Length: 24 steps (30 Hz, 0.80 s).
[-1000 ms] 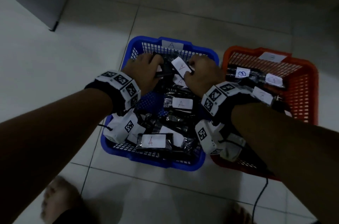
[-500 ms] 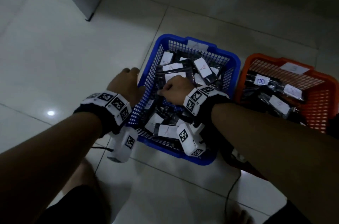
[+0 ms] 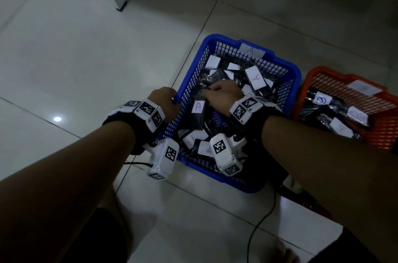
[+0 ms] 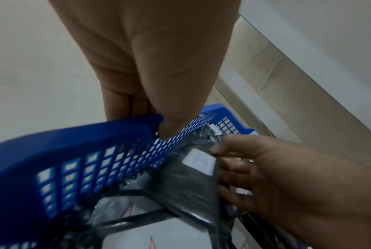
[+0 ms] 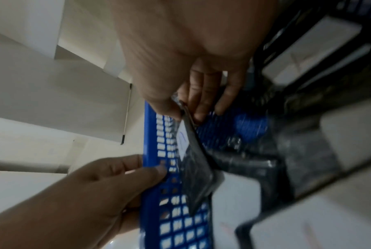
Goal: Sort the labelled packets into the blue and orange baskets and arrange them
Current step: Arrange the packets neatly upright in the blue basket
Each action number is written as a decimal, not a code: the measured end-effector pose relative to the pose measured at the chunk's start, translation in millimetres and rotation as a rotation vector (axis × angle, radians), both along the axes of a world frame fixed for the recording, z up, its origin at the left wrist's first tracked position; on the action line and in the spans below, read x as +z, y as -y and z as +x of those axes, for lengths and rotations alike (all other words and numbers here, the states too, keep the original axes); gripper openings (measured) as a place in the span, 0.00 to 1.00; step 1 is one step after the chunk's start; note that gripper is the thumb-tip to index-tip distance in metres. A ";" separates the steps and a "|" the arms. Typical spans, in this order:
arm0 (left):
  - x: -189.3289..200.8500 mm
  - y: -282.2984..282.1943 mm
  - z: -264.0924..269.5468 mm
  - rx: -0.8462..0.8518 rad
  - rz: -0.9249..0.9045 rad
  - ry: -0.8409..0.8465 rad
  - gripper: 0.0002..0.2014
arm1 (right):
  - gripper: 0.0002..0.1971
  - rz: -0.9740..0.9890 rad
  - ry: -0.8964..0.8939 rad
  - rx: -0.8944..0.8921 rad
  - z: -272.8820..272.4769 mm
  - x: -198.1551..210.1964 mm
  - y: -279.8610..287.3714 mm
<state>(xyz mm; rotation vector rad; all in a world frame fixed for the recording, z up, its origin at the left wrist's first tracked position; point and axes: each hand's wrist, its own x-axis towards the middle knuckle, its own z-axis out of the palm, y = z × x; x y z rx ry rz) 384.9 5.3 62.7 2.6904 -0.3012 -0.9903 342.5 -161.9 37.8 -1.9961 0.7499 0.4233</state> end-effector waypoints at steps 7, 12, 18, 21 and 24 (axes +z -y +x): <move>-4.7 25.2 3.5 0.016 -0.016 0.174 0.13 | 0.07 -0.108 0.307 -0.094 -6.7 16.3 38.5; -13.2 38.6 2.7 0.076 0.012 0.251 0.13 | 0.15 -0.370 0.454 -0.040 -15.2 14.3 68.8; -20.2 31.4 7.9 0.048 -0.021 0.188 0.13 | 0.17 -0.561 0.373 0.068 -25.4 9.6 77.6; -20.3 30.6 7.5 0.047 -0.034 0.197 0.13 | 0.17 -0.709 0.507 0.305 -25.9 11.5 59.5; -21.7 28.0 7.5 0.051 -0.051 0.177 0.13 | 0.26 -0.854 0.318 0.619 -28.0 7.4 41.5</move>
